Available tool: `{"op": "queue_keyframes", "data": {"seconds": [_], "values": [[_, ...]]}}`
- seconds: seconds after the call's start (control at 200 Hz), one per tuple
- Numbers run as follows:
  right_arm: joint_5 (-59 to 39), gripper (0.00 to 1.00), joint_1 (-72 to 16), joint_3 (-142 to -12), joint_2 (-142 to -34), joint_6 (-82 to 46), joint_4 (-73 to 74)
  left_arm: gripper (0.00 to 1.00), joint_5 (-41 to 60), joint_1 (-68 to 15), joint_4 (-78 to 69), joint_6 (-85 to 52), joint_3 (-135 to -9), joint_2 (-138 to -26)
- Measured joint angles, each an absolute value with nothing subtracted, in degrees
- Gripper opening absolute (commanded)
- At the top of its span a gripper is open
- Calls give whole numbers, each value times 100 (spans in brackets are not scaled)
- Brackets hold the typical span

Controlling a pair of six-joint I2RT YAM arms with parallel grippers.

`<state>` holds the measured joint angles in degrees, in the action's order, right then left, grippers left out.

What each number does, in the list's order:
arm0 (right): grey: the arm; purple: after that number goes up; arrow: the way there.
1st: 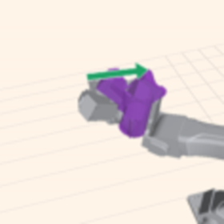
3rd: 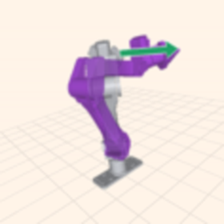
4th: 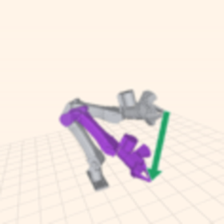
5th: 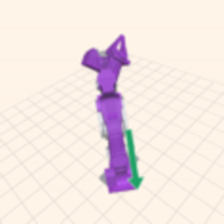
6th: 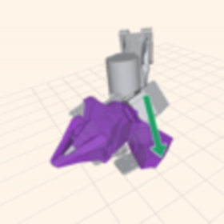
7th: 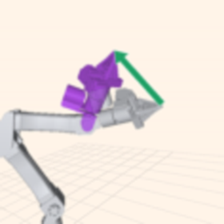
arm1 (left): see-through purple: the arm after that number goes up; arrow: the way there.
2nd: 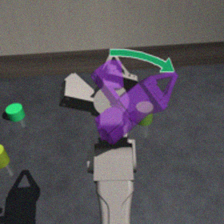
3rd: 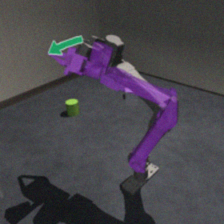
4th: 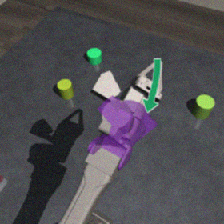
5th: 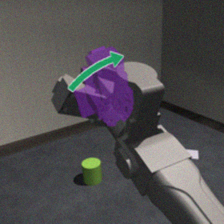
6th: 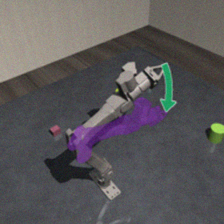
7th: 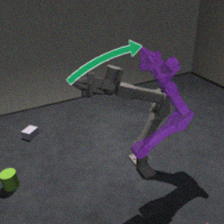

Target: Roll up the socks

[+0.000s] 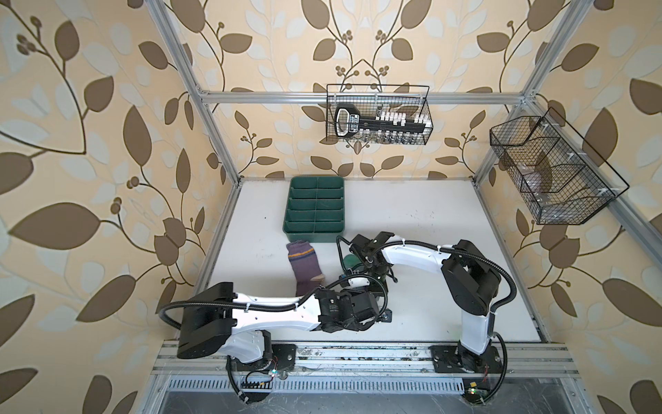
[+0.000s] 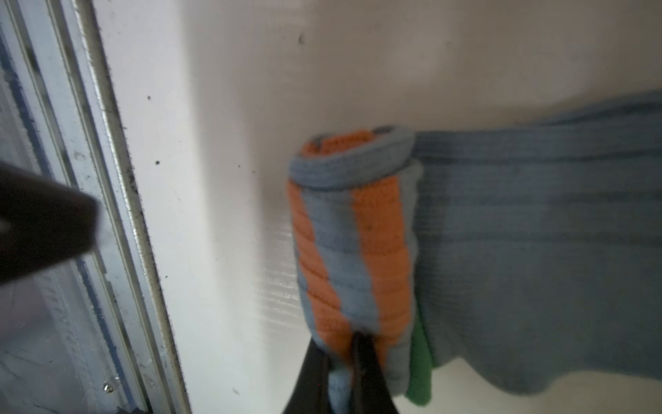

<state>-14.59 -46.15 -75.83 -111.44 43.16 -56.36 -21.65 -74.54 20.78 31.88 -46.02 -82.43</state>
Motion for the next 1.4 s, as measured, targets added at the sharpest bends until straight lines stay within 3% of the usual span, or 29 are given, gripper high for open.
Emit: {"op": "queue_keyframes", "data": {"seconds": [0.225,0.515,0.73,0.96,1.225,1.4], "values": [[-1653,3,-4491,-7579,-11157,4324,-5478,55,-2528,-7146,1321,3159,-4475,-8984],[-1793,5,-4416,-7330,-10989,4281,-5120,23,-2405,-6823,1164,3157,-4545,-9332],[-1798,14,-4211,-6622,-10398,4075,-4539,5,-2379,-6827,1201,3153,-4845,-9629],[-1428,26,-3955,-5520,-8971,3568,-3841,3,-1894,-6818,1177,3170,-5116,-9765],[-825,42,-2517,-4506,-6775,2401,-2591,3,-1472,-7168,1260,3463,-6020,-10447],[-482,41,-2392,-4421,-6676,2099,-2121,3,-1234,-7277,1258,3599,-6331,-10669]]}}
